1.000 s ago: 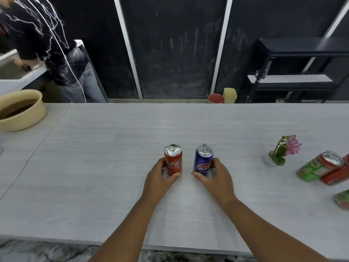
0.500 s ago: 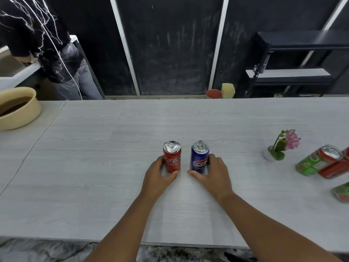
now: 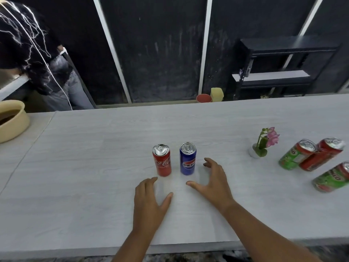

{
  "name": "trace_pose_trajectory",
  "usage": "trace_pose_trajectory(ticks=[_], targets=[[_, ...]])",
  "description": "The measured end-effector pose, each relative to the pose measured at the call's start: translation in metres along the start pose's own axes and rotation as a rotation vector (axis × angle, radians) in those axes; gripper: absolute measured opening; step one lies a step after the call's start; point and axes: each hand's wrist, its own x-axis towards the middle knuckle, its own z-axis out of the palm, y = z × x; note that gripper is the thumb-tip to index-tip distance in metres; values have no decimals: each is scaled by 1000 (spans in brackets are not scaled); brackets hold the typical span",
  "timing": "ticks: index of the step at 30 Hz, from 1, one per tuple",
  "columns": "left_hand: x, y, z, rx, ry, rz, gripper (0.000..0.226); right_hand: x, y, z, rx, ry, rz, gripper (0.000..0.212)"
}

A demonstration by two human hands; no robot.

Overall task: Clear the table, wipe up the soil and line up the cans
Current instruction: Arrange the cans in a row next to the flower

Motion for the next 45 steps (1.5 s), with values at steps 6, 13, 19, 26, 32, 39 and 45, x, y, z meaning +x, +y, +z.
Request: trace_pose_trajectory(ticks=[6,13,19,26,32,39,45], targets=[[-23,37,20,135,-125,266,41,-44,27,-42,2,99,50,102],[-22,120,76,8,-247,445,36,-73,71,-107,3,232,192,78],[-7,192,118,-120,-423,440,44,-87,107,-163,-8,364,270,59],[23,276,167,-329,-637,280,57,-96,143,-212,165,583,464,47],[51,339,208,-456,-760,124,81,-70,149,-250,358,724,515,90],[74,362,236,-555,-833,35,96,-44,162,-263,112,670,579,74],[74,358,244,-544,-747,79,85,-46,171,-259,4,656,557,57]])
